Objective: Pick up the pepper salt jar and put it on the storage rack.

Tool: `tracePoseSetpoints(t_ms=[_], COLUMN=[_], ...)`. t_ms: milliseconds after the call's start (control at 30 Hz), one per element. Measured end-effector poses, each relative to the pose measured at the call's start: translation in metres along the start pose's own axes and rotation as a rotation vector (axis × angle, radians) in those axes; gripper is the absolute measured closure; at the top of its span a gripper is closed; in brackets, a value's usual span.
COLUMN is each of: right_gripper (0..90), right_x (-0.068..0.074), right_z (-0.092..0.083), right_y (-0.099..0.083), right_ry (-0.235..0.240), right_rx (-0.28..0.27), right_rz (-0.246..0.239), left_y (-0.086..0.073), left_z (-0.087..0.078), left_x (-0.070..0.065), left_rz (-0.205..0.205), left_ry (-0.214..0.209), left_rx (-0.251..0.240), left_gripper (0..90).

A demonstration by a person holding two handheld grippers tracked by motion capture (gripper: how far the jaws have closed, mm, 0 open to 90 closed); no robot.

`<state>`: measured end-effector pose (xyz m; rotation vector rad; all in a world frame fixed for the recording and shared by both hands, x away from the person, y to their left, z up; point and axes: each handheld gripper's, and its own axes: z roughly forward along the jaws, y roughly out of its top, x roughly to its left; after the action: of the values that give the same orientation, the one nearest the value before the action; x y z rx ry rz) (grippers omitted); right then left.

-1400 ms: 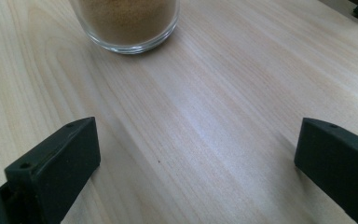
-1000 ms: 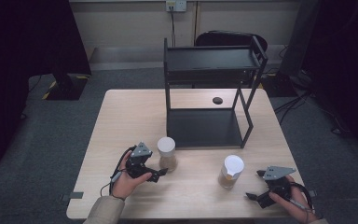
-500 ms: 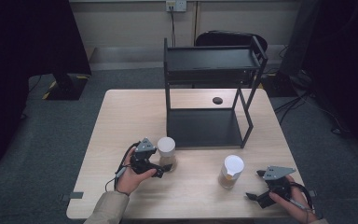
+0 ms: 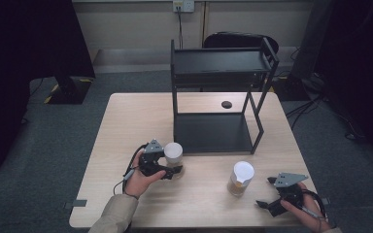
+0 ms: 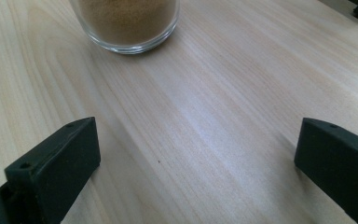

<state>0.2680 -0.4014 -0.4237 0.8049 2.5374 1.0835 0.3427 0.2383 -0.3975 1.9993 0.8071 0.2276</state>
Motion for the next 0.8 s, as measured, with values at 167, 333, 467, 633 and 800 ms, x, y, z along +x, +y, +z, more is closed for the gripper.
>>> tracePoseSetpoints(t_ms=[167, 333, 467, 633, 800], right_gripper=[0.0, 0.0, 0.0, 0.0, 0.0], right_x=[0.0, 0.0, 0.0, 0.0, 0.0], right_z=[0.0, 0.0, 0.0, 0.0, 0.0], right_y=[0.0, 0.0, 0.0, 0.0, 0.0], right_ry=[0.0, 0.0, 0.0, 0.0, 0.0], right_rx=[0.0, 0.0, 0.0, 0.0, 0.0], right_rz=[0.0, -0.001, -0.001, 0.0, 0.0], left_y=[0.005, 0.009, 0.014, 0.019, 0.022], left_z=[0.003, 0.005, 0.007, 0.008, 0.008], left_x=[0.002, 0.0, -0.001, -0.002, -0.004], left_rz=[0.001, 0.015, 0.023, 0.047, 0.088], left_ry=[-0.023, -0.021, -0.015, -0.014, -0.005], left_rx=[-0.006, 0.002, 0.006, 0.018, 0.025], left_gripper=[15.2, 20.4, 24.7, 28.4, 31.1])
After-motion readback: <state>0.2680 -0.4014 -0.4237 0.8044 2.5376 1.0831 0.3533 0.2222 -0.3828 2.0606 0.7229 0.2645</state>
